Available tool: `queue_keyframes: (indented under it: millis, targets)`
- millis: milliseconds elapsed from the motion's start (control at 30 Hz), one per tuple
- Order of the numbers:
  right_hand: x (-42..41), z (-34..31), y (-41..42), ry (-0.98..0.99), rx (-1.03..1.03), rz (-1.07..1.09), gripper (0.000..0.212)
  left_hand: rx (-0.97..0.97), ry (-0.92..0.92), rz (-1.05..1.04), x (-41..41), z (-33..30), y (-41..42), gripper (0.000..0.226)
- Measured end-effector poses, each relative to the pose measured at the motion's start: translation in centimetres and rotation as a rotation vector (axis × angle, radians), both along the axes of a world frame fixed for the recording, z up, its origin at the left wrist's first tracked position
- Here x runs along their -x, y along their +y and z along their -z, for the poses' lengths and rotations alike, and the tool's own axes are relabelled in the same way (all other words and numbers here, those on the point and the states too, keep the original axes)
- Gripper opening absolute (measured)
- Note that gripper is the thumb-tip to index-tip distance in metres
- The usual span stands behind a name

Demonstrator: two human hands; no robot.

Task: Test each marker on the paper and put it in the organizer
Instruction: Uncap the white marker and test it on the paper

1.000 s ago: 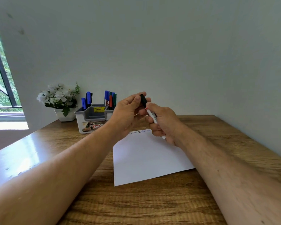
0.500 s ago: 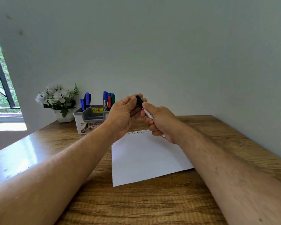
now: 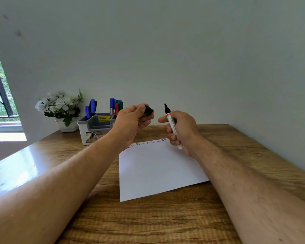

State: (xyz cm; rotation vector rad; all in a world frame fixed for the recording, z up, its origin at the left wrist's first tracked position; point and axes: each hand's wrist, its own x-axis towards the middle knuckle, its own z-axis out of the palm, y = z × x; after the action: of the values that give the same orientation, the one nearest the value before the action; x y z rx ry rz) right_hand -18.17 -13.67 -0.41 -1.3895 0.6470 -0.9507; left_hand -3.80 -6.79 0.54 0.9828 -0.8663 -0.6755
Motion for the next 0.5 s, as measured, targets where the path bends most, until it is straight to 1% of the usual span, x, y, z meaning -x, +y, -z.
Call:
queue_keyframes:
  millis: [100, 133, 200, 300, 400, 467, 500]
  targets:
    - [0.3, 0.1, -0.5, -0.079, -0.041, 0.049, 0.026, -0.08, -0.056, 0.003, 0.7, 0.2, -0.1, 0.017]
    - [0.3, 0.1, -0.7, -0.105, -0.048, 0.066, 0.025, -0.11, -0.064, -0.004, 1.0, 0.2, -0.1, 0.017]
    - [0.4, 0.1, -0.9, -0.126, -0.046, 0.093, 0.03, -0.163, -0.095, -0.027, 1.5, 0.2, -0.1, 0.018]
    - [0.5, 0.0, -1.0, -0.114, -0.037, 0.096, 0.031, -0.207, -0.186, -0.042, 1.8, 0.2, -0.2, 0.022]
    - [0.5, 0.1, -1.1, -0.116, -0.085, 0.1, 0.037, -0.236, -0.245, -0.032, 1.8, 0.3, -0.2, 0.021]
    - [0.5, 0.2, -1.2, -0.114, -0.114, 0.109, 0.031, -0.284, -0.356, -0.059, 1.5, 0.4, -0.5, 0.023]
    - [0.6, 0.3, -1.2, -0.109, -0.111, 0.107, 0.027, -0.311, -0.455, -0.093, 1.3, 0.5, -0.7, 0.024]
